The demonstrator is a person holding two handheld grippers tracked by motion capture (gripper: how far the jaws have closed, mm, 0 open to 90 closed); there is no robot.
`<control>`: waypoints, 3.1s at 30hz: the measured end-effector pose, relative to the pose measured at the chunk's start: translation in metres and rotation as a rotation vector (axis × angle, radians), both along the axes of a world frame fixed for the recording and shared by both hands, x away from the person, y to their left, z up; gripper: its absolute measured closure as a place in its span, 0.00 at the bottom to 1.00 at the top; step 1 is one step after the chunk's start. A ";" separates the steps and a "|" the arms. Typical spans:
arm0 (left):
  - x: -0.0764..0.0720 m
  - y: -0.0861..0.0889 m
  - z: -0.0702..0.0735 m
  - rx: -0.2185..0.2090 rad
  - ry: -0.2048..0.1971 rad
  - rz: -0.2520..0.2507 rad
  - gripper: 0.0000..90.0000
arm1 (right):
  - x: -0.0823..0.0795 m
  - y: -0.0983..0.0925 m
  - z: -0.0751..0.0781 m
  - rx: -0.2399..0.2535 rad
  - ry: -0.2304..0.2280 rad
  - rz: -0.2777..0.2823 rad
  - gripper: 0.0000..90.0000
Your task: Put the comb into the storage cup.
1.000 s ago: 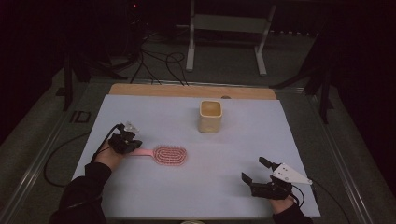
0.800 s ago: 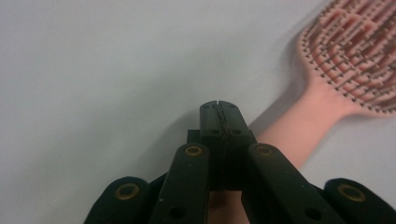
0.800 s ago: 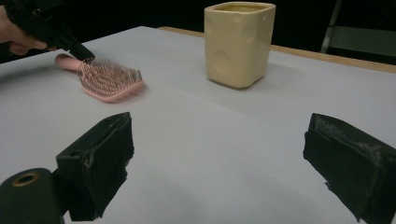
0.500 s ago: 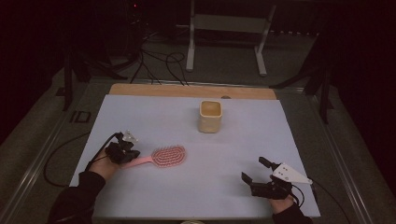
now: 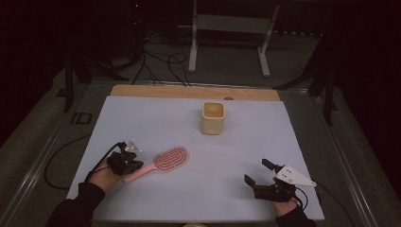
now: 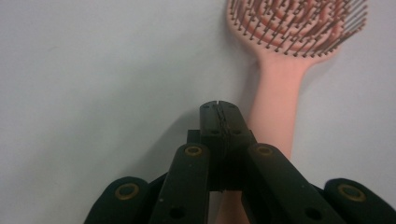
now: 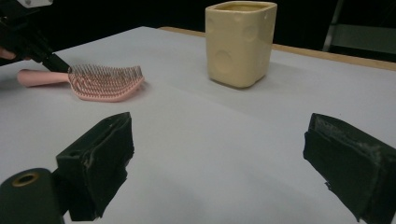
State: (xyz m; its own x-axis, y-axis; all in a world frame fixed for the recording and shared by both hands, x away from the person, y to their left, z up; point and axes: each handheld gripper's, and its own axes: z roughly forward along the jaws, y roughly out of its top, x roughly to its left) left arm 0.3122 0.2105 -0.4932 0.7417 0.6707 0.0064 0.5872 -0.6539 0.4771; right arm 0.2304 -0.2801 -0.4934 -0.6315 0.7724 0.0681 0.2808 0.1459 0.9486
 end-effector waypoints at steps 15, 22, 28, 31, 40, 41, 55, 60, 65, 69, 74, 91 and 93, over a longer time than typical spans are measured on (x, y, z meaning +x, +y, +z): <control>-0.013 -0.007 0.002 0.007 0.025 -0.021 1.00 | 0.000 0.000 0.000 0.000 0.003 0.003 0.09; -0.017 -0.010 0.003 0.014 0.043 -0.033 1.00 | 0.000 0.001 0.000 0.002 0.004 0.002 0.09; -0.024 -0.014 0.003 0.003 0.055 -0.050 1.00 | 0.001 0.001 0.000 0.002 0.003 0.004 0.09; -0.025 -0.015 0.003 0.002 0.071 -0.050 1.00 | 0.001 0.001 -0.001 0.001 0.009 0.005 0.09; -0.027 -0.017 0.003 0.000 0.094 -0.033 1.00 | 0.001 0.001 0.000 -0.001 0.003 0.005 0.09; -0.026 -0.016 0.003 -0.001 0.095 -0.026 1.00 | 0.001 0.001 -0.001 0.002 0.006 0.005 0.09; -0.023 -0.012 0.018 -0.008 0.087 0.044 1.00 | 0.001 0.001 -0.001 0.001 0.010 0.006 0.09; -0.023 -0.011 0.026 -0.036 0.101 0.071 1.00 | 0.002 0.002 -0.001 -0.003 0.008 0.009 0.09; -0.024 -0.012 0.036 -0.062 0.106 0.063 0.98 | 0.002 0.002 -0.002 -0.002 0.010 0.008 0.09; -0.025 -0.016 0.041 -0.066 0.115 0.054 0.92 | 0.002 0.002 -0.001 -0.002 0.007 0.009 0.09; -0.026 -0.021 0.045 -0.060 0.121 0.048 0.83 | 0.001 0.002 -0.001 -0.002 0.004 0.009 0.09; -0.024 -0.039 0.043 -0.015 0.142 0.057 0.33 | 0.002 0.003 -0.001 -0.007 0.008 0.013 0.09; -0.023 -0.041 0.041 -0.010 0.160 0.067 0.22 | 0.002 0.002 -0.002 -0.008 0.012 0.013 0.09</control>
State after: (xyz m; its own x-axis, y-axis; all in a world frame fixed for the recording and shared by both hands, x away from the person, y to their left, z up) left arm 0.2897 0.1695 -0.4520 0.6860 0.7184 -0.1151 0.6985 -0.6061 0.3804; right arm 0.2324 -0.2778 -0.4951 -0.6405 0.7647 0.0701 0.2905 0.1567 0.9440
